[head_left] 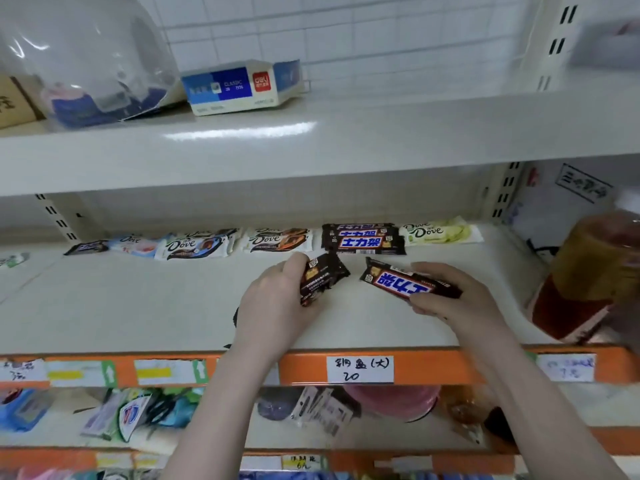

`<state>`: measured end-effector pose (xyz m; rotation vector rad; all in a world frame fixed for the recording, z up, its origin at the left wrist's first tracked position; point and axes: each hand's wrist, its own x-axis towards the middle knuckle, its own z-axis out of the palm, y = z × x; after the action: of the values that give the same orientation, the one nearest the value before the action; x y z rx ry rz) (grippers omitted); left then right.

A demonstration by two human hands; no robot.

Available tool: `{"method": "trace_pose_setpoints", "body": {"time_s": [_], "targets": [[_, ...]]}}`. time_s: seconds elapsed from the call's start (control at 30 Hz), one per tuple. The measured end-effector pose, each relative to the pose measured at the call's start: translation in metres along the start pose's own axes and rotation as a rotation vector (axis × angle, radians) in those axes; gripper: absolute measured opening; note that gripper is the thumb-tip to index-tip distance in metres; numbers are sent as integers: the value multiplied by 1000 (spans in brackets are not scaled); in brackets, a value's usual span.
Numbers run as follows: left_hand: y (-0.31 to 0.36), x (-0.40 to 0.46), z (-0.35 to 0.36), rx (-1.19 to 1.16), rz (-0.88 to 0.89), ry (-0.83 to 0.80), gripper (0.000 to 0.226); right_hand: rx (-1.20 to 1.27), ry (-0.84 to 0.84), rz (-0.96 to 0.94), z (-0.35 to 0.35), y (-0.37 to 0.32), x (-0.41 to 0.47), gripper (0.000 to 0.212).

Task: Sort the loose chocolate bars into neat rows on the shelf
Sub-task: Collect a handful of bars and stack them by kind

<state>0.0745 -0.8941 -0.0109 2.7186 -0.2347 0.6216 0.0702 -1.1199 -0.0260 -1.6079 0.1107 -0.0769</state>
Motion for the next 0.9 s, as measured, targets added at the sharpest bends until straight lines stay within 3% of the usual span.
{"method": "trace_pose_setpoints", "body": {"time_s": [0.1,0.23,0.4,0.57,0.9], "targets": [[-2,-2,1,2,-41,-15,36,55,39,-21,-5,1,4,38],[-5,1,2,-80,-130,12,31,74,101,-57,-4,-1,11,14],[-11,5,2,-207,-236,71,38,-2,60,-153,9,-19,21,10],[-17,4,8,-241,-284,61,34,-202,-74,-241,28,-17,25,23],[-24,4,12,-293,-287,57,36,-418,-246,-149,25,4,17,62]]}}
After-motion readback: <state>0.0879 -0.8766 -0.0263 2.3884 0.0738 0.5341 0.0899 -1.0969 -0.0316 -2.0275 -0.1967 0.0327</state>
